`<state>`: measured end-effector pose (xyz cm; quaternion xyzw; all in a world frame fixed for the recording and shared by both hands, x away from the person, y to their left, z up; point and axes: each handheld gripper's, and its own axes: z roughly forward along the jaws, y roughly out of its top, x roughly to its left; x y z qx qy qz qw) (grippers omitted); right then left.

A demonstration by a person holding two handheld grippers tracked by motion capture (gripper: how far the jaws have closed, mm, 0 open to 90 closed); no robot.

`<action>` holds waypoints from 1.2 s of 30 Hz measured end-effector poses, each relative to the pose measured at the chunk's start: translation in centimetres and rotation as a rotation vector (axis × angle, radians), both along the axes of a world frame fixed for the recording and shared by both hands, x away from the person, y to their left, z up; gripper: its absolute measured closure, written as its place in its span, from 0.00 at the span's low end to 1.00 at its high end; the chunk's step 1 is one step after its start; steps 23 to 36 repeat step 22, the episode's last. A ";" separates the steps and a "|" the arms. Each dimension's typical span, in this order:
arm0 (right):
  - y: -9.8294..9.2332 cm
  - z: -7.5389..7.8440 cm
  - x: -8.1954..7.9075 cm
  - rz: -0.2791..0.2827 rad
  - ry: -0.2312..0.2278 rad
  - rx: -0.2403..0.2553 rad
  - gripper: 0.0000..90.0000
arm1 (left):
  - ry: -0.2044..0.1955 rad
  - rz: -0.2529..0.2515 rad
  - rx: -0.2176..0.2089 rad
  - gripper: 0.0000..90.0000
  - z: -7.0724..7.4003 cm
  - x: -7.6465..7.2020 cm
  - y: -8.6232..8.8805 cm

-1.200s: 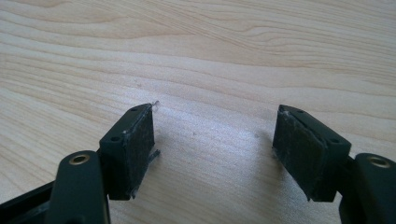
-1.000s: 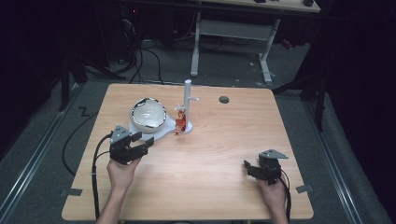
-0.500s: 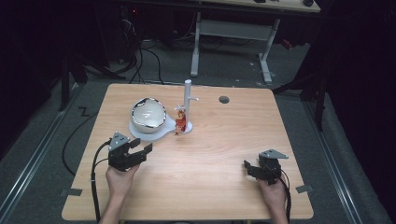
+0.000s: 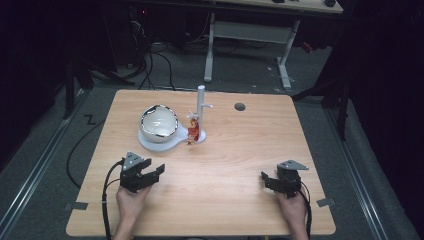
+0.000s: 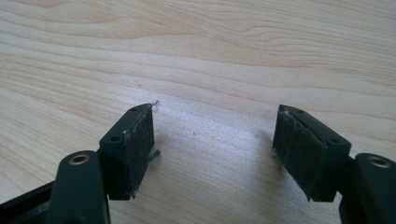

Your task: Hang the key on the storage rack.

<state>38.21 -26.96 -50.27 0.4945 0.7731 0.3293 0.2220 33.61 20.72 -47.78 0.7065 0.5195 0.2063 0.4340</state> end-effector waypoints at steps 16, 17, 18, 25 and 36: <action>0.0 0.0 0.0 0.000 0.000 0.000 0.33 | 0.088 0.060 0.178 0.31 -3.0 0.0 -1.2; 0.0 0.0 0.0 0.000 0.000 0.000 0.33 | 0.092 0.059 0.185 0.30 -3.0 0.0 -1.3; 0.0 0.0 0.0 0.000 0.000 0.000 0.33 | 0.093 0.061 0.190 0.28 -3.0 0.0 -1.5; 0.0 0.0 0.0 0.000 0.000 0.000 0.33 | 0.095 0.060 0.186 0.26 -3.0 0.0 -1.5; 0.0 0.0 0.0 0.000 0.000 0.000 0.33 | 0.095 0.060 0.186 0.26 -3.0 0.0 -1.5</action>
